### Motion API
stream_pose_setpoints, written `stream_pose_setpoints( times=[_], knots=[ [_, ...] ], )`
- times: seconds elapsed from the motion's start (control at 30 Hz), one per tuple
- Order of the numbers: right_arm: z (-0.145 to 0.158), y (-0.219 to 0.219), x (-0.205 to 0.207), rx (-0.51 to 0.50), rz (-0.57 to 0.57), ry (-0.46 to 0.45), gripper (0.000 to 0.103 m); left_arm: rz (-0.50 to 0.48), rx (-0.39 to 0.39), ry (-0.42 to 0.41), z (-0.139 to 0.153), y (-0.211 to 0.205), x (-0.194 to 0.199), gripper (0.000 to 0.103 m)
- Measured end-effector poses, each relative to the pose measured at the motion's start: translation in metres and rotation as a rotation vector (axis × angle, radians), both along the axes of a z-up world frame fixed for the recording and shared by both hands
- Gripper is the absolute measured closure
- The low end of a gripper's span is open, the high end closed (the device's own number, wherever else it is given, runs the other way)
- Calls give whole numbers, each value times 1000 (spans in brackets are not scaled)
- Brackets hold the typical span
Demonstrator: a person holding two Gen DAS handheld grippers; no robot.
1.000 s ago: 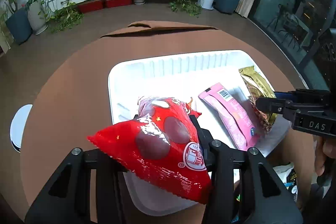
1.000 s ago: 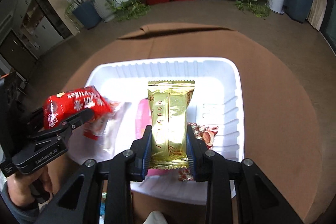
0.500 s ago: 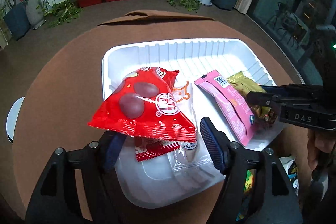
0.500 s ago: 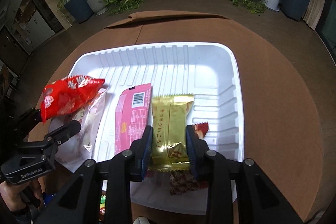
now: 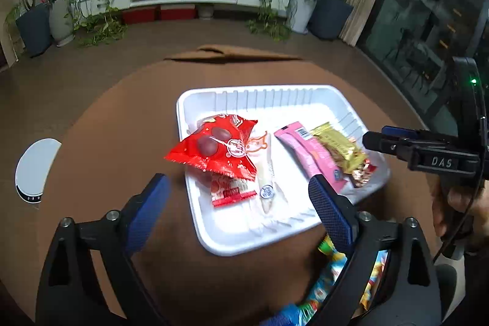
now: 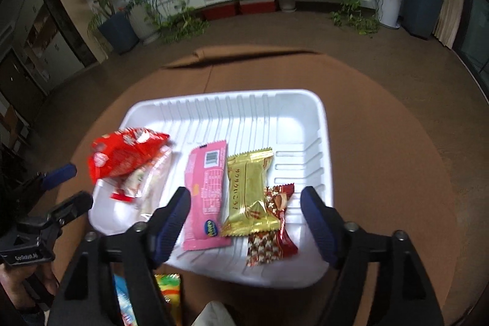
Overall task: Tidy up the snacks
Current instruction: 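Lower both packets into the tray and open both grippers, then move the left gripper back to the pile and grasp the blue roll-cake packet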
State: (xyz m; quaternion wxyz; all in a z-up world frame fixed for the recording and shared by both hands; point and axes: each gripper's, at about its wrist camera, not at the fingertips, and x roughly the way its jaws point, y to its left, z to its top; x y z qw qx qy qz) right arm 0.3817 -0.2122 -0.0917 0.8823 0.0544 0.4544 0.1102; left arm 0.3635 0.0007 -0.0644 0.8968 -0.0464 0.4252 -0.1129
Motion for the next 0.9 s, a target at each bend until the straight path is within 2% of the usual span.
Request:
stream_pose_setpoints(
  times=[0.1, 0.23, 0.33, 0.4, 0.53, 0.63, 0.77, 0.9],
  knots=[
    [17, -6, -24, 33, -7, -50, 17, 16, -12, -37, 13, 7, -28, 0],
    [34, -12, -68, 72, -10, -114, 12, 26, -16, -101, 25, 13, -76, 0],
    [40, -14, -108, 86, -10, -158, 9, 24, -20, -126, 24, 12, -114, 0],
    [37, -17, -140, 101, -19, -165, 8, 31, -37, -108, 17, 12, -140, 0],
    [19, -19, -189, 125, -45, -141, 8, 88, -86, 11, -12, 10, -184, 0],
    [3, -19, -223, 124, -68, -121, 8, 123, -138, 57, -35, 7, -210, 0],
    [-19, -22, -257, 160, -106, -76, 8, 114, -120, 75, -51, -10, -232, 0],
    [-36, -23, -266, 180, -119, -29, 8, 105, -97, 74, -52, -20, -242, 0]
  ],
)
